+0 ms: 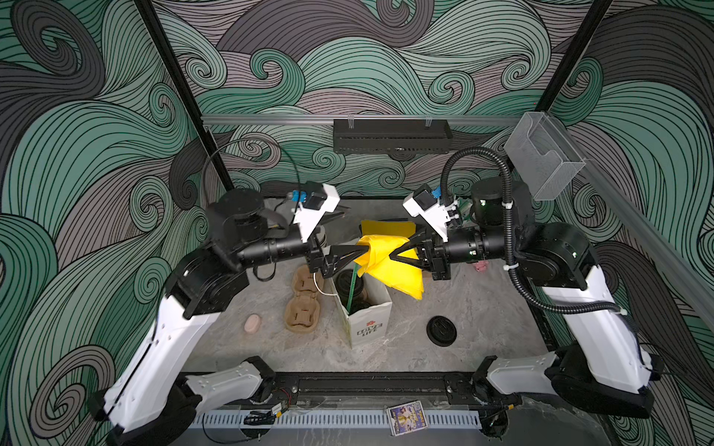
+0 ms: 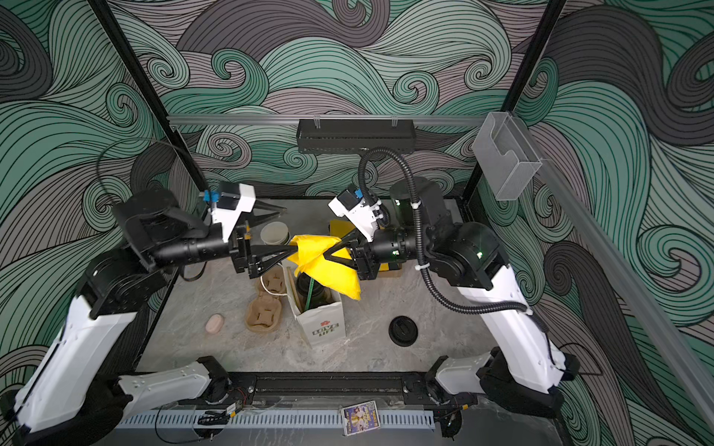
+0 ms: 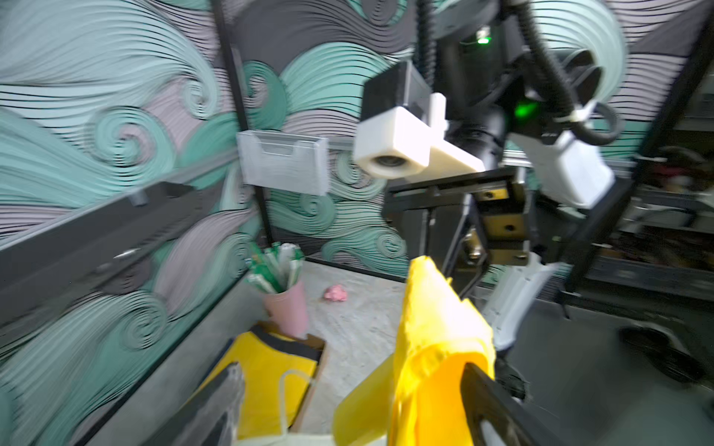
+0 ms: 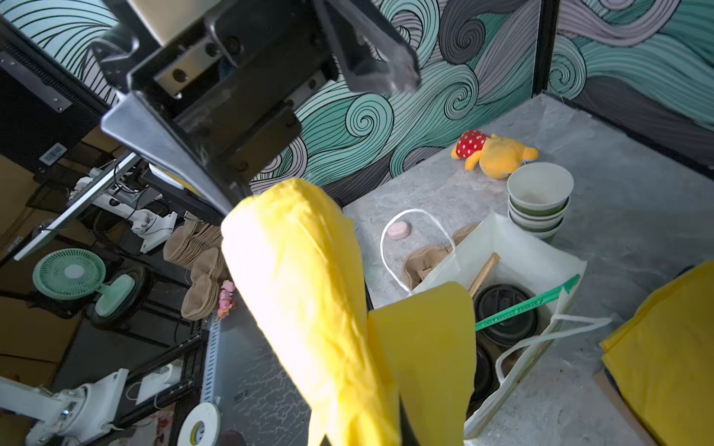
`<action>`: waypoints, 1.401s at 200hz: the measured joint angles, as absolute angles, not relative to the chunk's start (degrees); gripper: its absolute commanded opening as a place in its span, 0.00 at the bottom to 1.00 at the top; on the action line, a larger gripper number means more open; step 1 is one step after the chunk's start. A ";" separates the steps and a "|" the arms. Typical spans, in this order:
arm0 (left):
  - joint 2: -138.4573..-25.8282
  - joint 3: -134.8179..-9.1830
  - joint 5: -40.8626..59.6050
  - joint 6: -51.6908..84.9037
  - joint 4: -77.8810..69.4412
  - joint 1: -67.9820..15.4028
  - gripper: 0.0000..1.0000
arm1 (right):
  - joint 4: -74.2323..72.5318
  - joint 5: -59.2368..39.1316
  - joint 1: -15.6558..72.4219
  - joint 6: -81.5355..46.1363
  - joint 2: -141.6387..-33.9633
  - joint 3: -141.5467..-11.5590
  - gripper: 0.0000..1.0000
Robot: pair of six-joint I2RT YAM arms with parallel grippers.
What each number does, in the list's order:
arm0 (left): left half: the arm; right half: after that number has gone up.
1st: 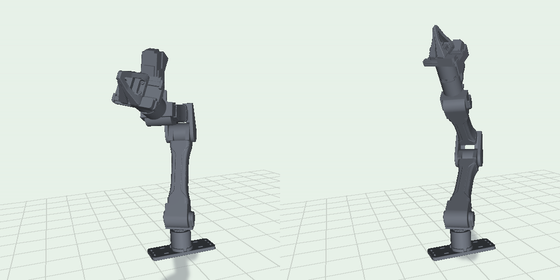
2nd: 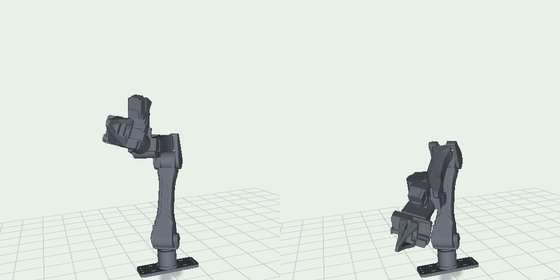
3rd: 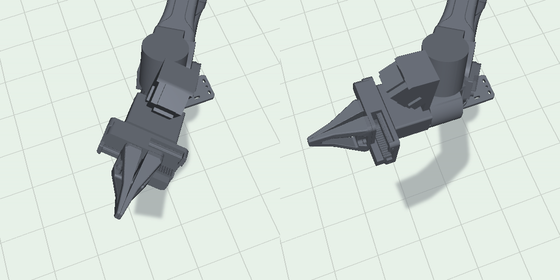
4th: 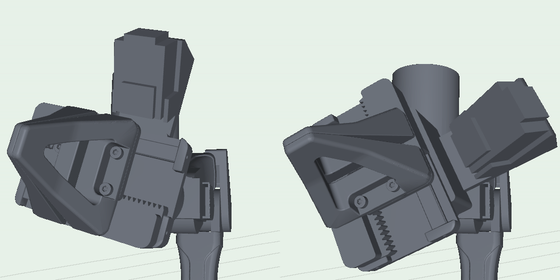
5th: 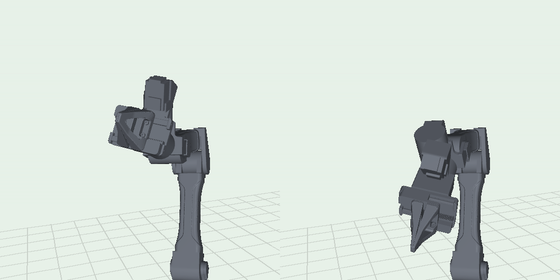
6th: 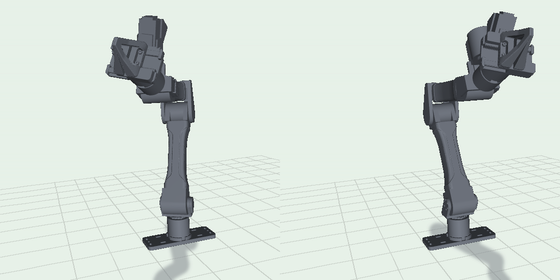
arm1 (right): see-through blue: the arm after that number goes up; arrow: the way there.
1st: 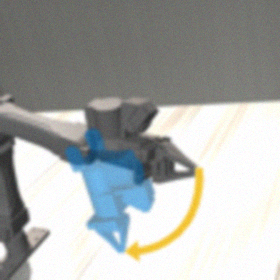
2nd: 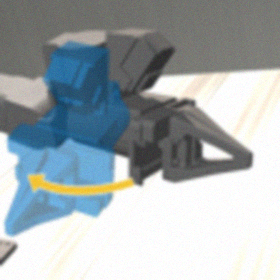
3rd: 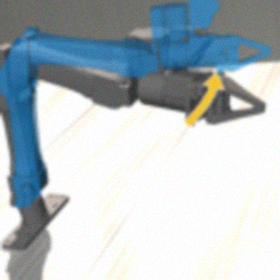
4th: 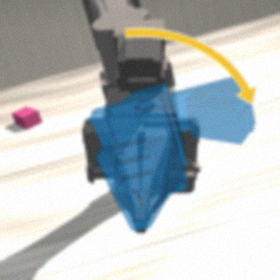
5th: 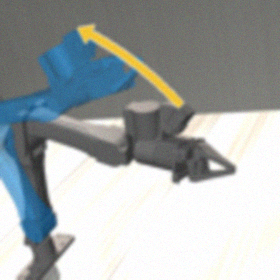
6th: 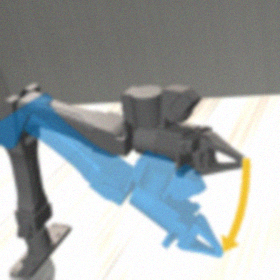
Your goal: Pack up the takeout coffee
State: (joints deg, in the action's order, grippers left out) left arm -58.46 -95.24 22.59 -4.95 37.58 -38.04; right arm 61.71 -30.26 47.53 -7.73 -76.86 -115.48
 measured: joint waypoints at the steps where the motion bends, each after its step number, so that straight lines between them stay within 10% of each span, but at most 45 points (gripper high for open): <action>1: -57.78 -94.72 21.50 -4.60 37.58 -38.04 0.92 | 61.58 -29.65 47.97 -8.03 -76.84 -115.48 0.00; 55: -40.47 -84.47 -15.20 20.69 47.81 -38.04 0.91 | 60.03 2.61 64.51 -31.55 -83.83 -118.56 0.00; 127: -38.65 -74.22 -5.89 38.76 57.01 -38.04 0.90 | 66.22 28.05 69.23 -51.29 -100.60 -123.66 0.00; 237: -45.47 -71.22 4.62 34.15 56.05 -38.00 0.61 | 74.50 23.40 68.49 -55.72 -109.25 -121.25 0.00; 280: -43.83 -70.70 4.54 34.06 55.68 -37.89 0.60 | 74.72 17.74 66.98 -54.19 -111.28 -121.21 0.38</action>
